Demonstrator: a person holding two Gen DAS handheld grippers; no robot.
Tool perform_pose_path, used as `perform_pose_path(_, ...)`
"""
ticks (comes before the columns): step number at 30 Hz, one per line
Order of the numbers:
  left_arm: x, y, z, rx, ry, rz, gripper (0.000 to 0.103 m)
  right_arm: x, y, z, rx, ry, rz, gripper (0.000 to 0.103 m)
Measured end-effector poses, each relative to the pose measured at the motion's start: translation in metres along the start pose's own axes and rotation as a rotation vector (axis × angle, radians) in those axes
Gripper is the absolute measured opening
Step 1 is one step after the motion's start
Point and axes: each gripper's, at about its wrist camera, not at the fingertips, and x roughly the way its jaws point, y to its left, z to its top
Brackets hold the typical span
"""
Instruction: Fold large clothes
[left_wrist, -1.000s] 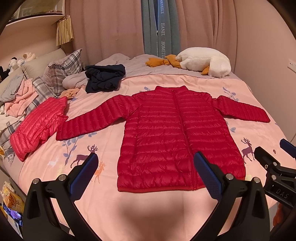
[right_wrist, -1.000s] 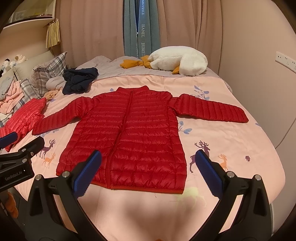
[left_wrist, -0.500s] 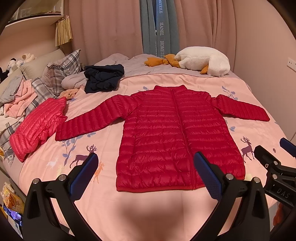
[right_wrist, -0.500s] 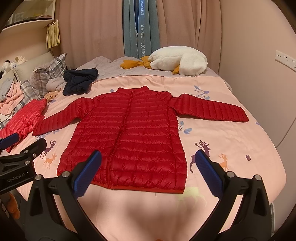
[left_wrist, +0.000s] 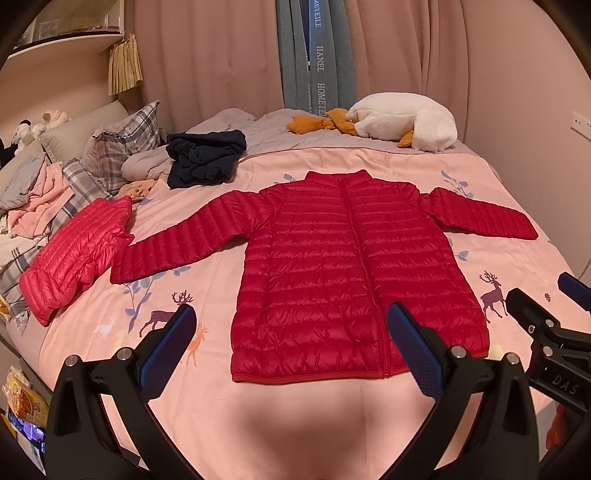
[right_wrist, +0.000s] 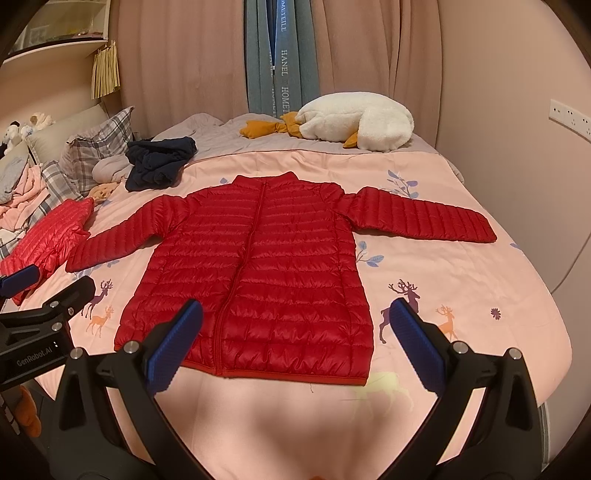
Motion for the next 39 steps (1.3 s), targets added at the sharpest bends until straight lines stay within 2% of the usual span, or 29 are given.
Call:
perform_pose_path(22, 0.001, -0.004, 0.0, 0.008, -0.001, 0.001, 0.102, 0.001, 0.0, -0.001, 0.01, 0.008, -0.002, 0.101)
perform_pose_path(39, 0.017, -0.005, 0.0, 0.013, 0.023, -0.008, 0.102, 0.01, -0.003, 0.001, 0.026, 0.022, -0.008, 0.101)
